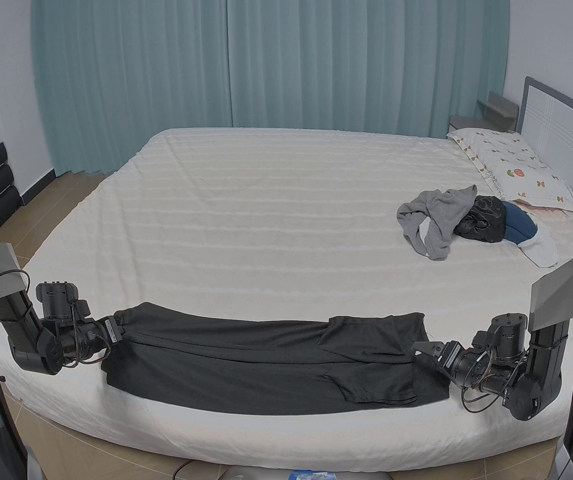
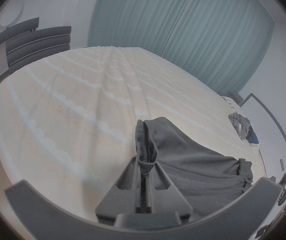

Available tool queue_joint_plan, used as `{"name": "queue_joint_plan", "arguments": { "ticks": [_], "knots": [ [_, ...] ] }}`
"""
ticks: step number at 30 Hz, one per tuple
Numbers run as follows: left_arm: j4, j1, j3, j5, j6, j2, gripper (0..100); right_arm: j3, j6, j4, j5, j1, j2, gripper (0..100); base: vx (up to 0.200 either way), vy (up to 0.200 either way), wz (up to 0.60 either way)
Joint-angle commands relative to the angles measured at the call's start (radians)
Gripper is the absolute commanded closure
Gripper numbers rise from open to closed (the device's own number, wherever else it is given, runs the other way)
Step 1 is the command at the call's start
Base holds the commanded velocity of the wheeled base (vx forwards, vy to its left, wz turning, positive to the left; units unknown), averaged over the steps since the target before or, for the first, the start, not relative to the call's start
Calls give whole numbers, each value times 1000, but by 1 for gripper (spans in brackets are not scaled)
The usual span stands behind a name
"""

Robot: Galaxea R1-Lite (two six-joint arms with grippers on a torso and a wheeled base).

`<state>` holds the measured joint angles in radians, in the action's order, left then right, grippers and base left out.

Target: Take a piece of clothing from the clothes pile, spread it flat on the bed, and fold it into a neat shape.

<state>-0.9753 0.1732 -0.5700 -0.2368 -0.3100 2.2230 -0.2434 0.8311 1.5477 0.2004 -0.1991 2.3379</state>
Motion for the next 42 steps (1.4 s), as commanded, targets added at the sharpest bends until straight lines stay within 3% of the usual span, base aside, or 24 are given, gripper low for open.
{"name": "queue_joint_plan", "arguments": {
  "ticks": [1,8,19,25,42],
  "knots": [
    [20,28,-21,-16,2,-17,100,0,-1,0,1,0,0,0,0,0,0],
    [129,65,-65,-78,2,-48,100,0,-1,0,1,0,1,0,0,0,0],
    [132,57,-62,-78,2,-26,100,0,-1,0,1,0,1,0,0,0,0],
    [130,57,-62,-79,2,-17,100,-2,-1,0,1,0,1,0,-200,0,0],
    [121,46,-100,-82,-43,20,100,-4,-1,0,1,0,1,0,0,0,0]
  ]
}}
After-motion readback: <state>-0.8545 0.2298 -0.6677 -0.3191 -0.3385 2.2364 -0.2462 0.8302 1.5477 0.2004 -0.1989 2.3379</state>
